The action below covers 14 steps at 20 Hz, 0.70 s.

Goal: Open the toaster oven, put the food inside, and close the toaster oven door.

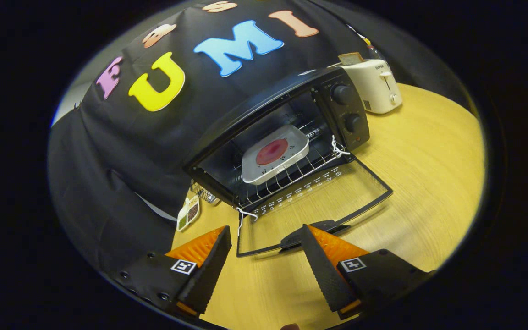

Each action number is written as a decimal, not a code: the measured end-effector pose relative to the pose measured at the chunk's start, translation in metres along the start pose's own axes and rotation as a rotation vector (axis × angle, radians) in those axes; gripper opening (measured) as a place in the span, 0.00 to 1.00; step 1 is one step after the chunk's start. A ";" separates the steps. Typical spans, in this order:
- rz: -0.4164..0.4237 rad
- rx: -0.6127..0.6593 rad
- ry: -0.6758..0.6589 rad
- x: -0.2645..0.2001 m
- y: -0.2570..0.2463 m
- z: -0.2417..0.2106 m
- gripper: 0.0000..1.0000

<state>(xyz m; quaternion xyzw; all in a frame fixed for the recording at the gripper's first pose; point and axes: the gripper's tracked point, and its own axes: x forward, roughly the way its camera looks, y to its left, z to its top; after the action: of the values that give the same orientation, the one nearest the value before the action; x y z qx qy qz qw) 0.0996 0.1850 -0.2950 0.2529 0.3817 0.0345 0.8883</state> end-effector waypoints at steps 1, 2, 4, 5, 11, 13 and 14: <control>-0.008 -0.047 -0.002 -0.004 -0.003 -0.002 0.98; -0.018 -0.096 -0.004 -0.007 -0.006 -0.004 0.98; -0.037 -0.192 0.006 -0.011 -0.012 -0.009 0.98; -0.045 -0.236 0.014 -0.012 -0.015 -0.014 0.98; -0.139 -0.380 0.097 -0.009 -0.042 -0.042 0.98; -0.182 -0.395 0.131 -0.005 -0.054 -0.052 0.98; -0.194 -0.404 0.149 -0.003 -0.057 -0.057 0.98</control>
<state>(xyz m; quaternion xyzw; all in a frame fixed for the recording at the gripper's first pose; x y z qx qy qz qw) 0.0505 0.1591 -0.3533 0.0289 0.4541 0.0434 0.8894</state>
